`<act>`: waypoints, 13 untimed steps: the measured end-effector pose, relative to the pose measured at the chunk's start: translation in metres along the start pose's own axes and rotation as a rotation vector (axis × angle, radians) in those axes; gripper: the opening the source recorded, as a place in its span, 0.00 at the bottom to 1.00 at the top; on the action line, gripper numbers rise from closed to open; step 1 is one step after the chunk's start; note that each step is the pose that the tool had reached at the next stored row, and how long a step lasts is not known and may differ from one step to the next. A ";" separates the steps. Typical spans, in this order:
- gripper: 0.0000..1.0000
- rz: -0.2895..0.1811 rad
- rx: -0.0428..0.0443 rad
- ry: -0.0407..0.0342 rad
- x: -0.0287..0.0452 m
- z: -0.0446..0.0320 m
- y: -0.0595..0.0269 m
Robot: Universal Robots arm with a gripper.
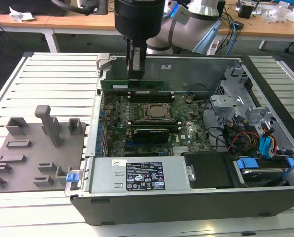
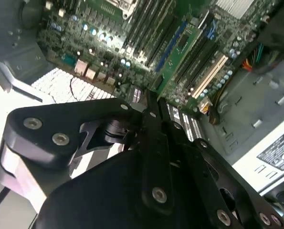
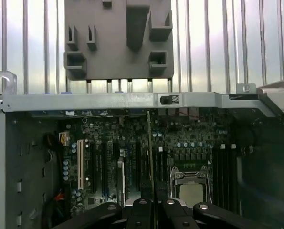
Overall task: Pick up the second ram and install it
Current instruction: 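Pick up the second ram and move it above second insertion slot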
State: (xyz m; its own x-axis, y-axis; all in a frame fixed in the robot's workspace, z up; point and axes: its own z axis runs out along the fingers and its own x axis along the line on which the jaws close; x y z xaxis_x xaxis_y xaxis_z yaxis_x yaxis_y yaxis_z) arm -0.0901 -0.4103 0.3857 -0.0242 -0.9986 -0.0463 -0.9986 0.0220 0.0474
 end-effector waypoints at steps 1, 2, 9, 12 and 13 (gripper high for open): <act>0.14 0.000 -0.0008 -0.0001 -0.0022 0.0014 -0.0058; 0.14 0.000 -0.0014 0.0001 -0.0041 0.0023 -0.0112; 0.14 0.000 -0.0045 0.0001 -0.0091 0.0083 -0.0422; 0.14 0.000 -0.0050 0.0000 -0.0101 0.0102 -0.0523; 0.14 0.000 -0.0053 0.0002 -0.0107 0.0108 -0.0571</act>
State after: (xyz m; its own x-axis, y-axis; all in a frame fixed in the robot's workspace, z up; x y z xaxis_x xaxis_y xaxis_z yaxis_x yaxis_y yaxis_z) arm -0.0334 -0.4003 0.3726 -0.0245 -0.9986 -0.0461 -0.9984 0.0221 0.0528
